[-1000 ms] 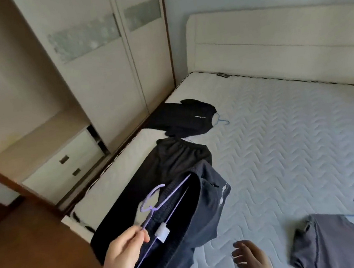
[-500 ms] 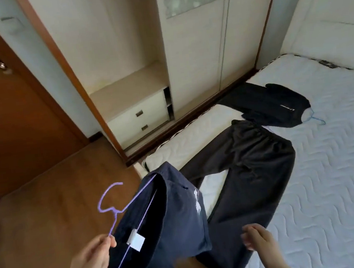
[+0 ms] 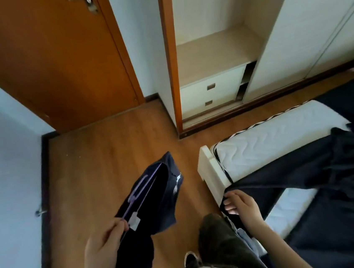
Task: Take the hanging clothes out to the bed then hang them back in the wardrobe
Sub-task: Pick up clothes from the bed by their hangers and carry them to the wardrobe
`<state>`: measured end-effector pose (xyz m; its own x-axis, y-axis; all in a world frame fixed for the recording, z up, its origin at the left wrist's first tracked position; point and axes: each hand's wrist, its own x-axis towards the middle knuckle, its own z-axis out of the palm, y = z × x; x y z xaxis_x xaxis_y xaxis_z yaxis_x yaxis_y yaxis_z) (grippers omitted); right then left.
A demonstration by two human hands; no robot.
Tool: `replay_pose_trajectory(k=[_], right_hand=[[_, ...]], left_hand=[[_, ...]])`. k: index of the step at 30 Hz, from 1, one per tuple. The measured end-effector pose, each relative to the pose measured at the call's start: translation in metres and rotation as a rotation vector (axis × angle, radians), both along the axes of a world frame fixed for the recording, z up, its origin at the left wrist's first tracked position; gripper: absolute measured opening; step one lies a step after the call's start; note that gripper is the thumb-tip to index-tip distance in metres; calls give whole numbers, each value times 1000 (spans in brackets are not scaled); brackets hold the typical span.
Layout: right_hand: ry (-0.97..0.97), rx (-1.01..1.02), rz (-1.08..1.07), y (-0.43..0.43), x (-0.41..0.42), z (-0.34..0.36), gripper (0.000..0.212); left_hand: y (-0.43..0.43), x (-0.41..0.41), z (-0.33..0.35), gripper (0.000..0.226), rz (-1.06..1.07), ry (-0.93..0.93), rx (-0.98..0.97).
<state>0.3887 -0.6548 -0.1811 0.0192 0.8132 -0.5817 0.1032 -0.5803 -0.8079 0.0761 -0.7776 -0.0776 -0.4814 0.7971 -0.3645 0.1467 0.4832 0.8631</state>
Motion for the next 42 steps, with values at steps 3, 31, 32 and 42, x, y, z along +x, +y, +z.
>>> replay_pose_trajectory(k=[3, 31, 32, 42], right_hand=[[13, -19, 4, 47, -26, -5, 22], [-90, 121, -763, 458, -78, 26, 25], [-92, 129, -802, 464, -75, 29, 25], [-116, 43, -1297, 440, 5, 2, 26]], left_hand=[[49, -29, -13, 33, -54, 50, -59], [693, -34, -6, 29, -982, 3, -106], [709, -25, -7, 29, -1018, 3, -109], [830, 141, -27, 33, -1370, 43, -88]])
